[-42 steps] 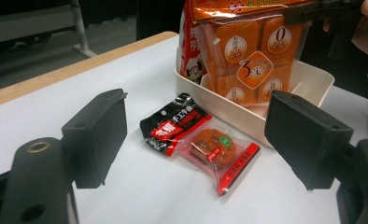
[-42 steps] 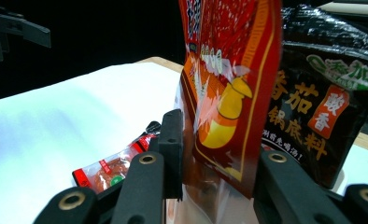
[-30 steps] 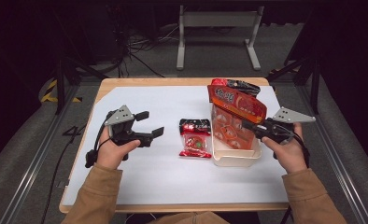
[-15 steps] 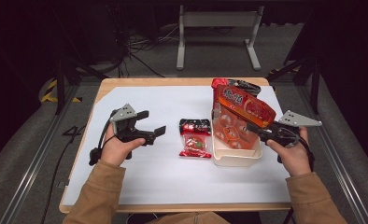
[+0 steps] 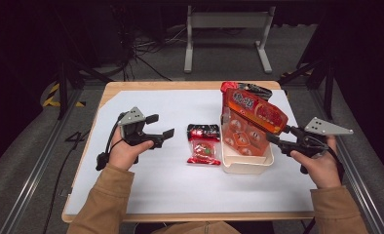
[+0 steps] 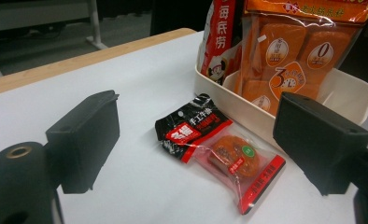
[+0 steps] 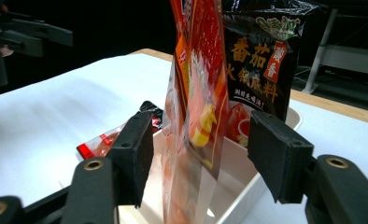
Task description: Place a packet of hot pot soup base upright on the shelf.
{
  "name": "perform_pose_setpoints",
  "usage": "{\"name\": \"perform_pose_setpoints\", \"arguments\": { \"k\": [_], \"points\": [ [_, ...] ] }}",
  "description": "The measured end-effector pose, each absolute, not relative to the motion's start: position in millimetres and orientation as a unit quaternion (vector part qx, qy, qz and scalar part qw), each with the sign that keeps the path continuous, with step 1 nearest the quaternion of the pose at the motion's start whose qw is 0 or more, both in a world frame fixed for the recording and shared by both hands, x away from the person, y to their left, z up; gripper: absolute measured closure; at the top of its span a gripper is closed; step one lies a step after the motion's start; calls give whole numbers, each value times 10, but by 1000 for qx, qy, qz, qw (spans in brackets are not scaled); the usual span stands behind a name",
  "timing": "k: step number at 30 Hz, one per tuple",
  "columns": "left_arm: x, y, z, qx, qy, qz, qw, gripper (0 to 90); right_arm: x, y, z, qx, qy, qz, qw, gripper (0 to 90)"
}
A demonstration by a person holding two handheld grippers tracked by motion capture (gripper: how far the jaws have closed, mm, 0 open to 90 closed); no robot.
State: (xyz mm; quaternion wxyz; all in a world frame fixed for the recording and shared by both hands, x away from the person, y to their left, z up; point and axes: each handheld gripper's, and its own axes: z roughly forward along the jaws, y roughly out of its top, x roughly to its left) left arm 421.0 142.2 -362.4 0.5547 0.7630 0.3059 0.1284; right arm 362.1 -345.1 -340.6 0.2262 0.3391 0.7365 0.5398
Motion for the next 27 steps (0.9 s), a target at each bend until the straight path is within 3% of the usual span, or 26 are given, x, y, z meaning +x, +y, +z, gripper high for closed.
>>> {"name": "perform_pose_setpoints", "arguments": {
  "k": [22,27],
  "points": [
    [4450,1208,-3681,776,284,141,545,222,3475,-3694,-3464,355,764,486,231,356],
    [4526,1142,-3735,789,265,143,536,250,3508,-3742,-3489,360,770,476,224,394]
  ]
}}
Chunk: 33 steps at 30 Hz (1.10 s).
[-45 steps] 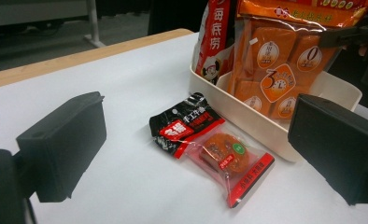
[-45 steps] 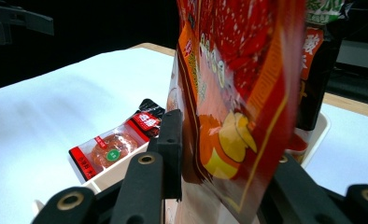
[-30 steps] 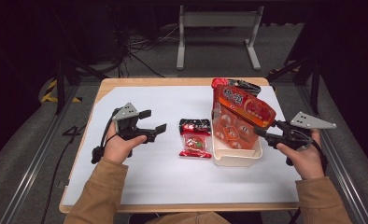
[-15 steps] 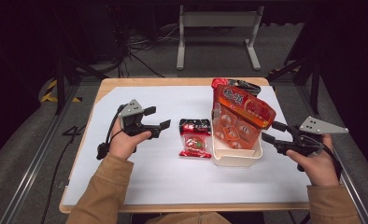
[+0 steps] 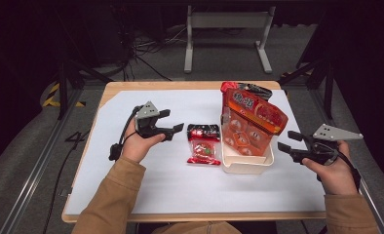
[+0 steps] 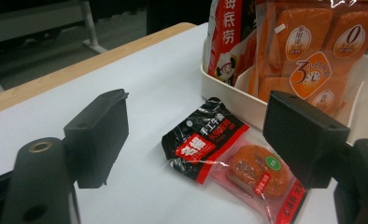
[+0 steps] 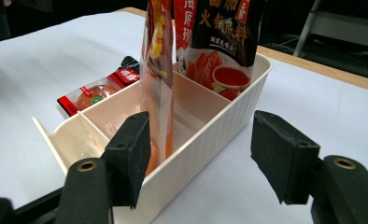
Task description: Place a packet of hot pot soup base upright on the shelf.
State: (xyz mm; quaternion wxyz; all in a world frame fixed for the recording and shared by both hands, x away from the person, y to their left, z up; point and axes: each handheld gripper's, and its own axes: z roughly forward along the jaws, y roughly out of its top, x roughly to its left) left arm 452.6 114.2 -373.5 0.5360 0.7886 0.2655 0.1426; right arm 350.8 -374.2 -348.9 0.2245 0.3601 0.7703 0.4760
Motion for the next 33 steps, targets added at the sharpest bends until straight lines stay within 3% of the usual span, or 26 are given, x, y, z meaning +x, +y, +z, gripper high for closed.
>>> {"name": "perform_pose_setpoints", "arguments": {
  "k": [5,20,33],
  "points": [
    [4588,1075,-3750,796,269,129,527,343,3541,-3762,-3516,363,772,472,222,444],
    [4896,872,-3996,795,297,82,523,380,3608,-3799,-3600,364,773,471,218,439],
    [5027,746,-4215,798,321,77,505,292,3644,-3810,-3654,354,795,439,222,451]
  ]
}}
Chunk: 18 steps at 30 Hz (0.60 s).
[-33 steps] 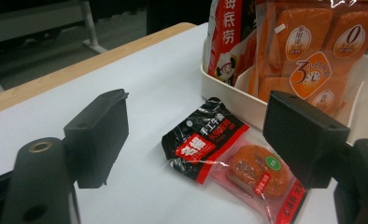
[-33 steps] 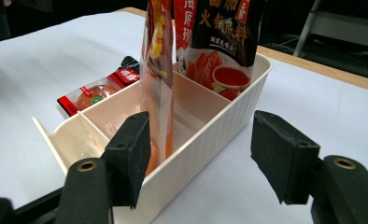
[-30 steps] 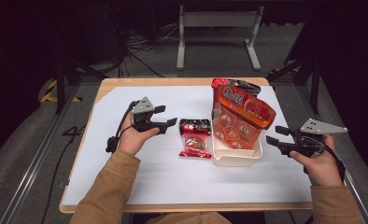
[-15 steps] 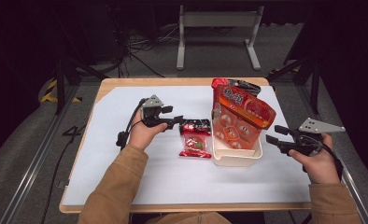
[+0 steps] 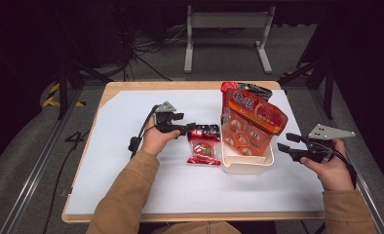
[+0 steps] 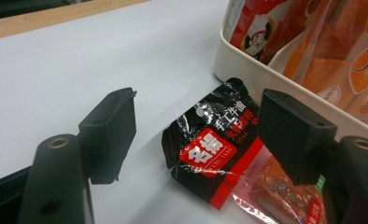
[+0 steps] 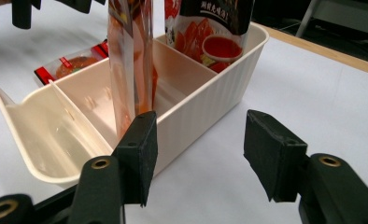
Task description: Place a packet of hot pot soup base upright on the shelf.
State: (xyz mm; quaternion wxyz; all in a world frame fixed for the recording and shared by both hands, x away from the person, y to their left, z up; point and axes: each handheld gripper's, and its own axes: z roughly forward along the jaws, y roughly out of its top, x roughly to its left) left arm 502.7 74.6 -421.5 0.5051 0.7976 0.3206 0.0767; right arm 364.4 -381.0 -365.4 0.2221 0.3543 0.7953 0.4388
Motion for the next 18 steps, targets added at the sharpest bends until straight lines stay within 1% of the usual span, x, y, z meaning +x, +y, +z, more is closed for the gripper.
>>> {"name": "perform_pose_setpoints", "arguments": {
  "k": [5,7,18],
  "points": [
    [5100,727,-4310,794,332,55,505,314,3659,-3811,-3683,356,801,430,214,462],
    [5122,719,-4339,793,336,50,505,318,3662,-3809,-3690,358,803,428,208,488],
    [5202,680,-4479,793,361,27,490,356,3679,-3745,-3745,351,813,428,179,512]
  ]
}}
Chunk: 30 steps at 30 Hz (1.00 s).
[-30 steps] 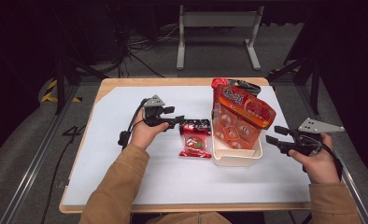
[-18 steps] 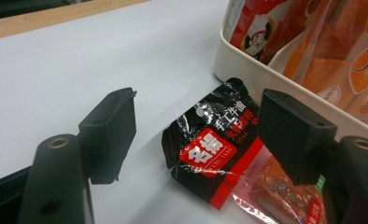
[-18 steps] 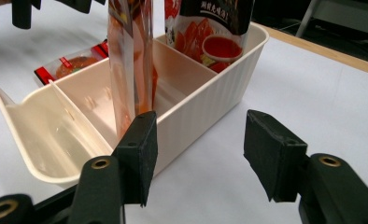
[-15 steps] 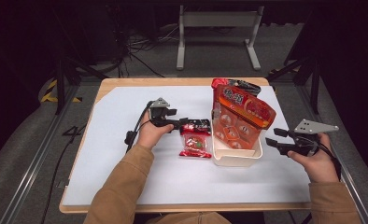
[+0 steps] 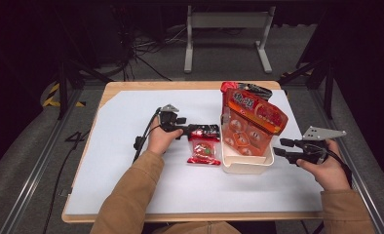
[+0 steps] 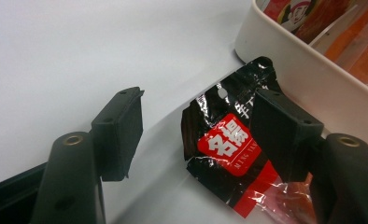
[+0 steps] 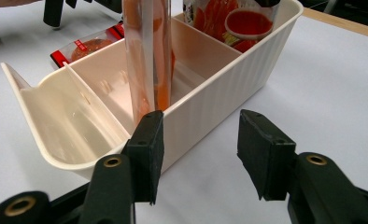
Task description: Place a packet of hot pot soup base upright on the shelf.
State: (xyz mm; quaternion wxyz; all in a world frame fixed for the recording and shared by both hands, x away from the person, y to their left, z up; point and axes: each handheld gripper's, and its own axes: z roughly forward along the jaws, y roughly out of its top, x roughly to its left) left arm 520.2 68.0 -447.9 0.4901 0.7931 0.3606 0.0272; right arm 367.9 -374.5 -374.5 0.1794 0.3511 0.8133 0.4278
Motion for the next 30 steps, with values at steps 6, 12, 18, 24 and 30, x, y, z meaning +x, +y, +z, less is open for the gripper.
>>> {"name": "perform_pose_setpoints", "arguments": {
  "k": [6,12,18,24,30],
  "points": [
    [5218,650,-4525,800,353,9,486,387,3681,-3742,-3750,351,814,429,176,512],
    [5220,637,-4525,807,343,5,482,427,3685,-3733,-3766,350,816,426,173,512],
    [5218,620,-4533,812,337,-9,476,469,3688,-3723,-3770,350,817,426,171,508],
    [5197,584,-4535,820,330,-19,468,520,3689,-3724,-3770,350,817,426,171,506],
    [5188,577,-4539,822,334,-21,461,666,3689,-3727,-3773,350,817,426,169,506]
  ]
}}
